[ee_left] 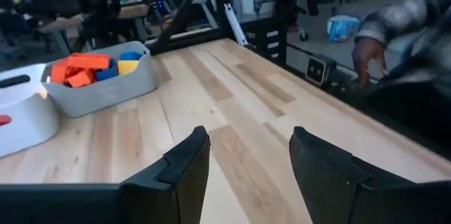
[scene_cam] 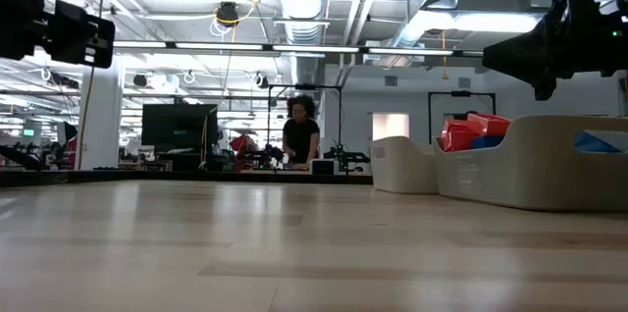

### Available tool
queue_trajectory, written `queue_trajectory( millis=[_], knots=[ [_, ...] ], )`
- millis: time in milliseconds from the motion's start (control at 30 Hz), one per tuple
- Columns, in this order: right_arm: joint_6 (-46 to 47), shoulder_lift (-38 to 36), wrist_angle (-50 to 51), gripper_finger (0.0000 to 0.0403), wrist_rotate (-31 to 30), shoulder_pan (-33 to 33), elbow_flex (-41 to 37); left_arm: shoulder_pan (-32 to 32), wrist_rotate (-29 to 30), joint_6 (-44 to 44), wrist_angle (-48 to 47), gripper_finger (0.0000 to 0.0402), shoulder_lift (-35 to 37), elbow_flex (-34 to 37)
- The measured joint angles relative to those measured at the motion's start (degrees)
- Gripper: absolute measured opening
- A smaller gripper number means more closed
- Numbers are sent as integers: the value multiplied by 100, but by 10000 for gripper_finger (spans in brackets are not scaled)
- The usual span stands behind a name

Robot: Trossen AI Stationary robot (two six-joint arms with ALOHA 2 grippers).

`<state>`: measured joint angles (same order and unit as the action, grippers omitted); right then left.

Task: Sort blocks by size
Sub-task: Return to Home Position

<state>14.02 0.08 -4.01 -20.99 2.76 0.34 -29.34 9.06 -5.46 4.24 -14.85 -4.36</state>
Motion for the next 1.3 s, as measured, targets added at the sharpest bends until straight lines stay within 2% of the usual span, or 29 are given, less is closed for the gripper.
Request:
queue_trajectory(
  millis=[167,333,467,667,900,1300],
  knots=[
    [6,0,7,132,-4,0,-4,30,32,-290,550,185,-5,359],
    [6,0,7,132,-13,0,-4,208,181,-536,441,185,-13,359],
    [4,0,10,132,-12,0,-4,394,616,-775,388,185,-8,361],
    [4,0,11,132,-11,0,-4,682,682,-1113,252,185,-12,367],
    [0,0,11,132,-11,0,-4,728,682,-703,243,185,-13,374],
    [-5,2,11,132,-11,0,-4,728,675,-725,-45,185,-15,378]
  ],
)
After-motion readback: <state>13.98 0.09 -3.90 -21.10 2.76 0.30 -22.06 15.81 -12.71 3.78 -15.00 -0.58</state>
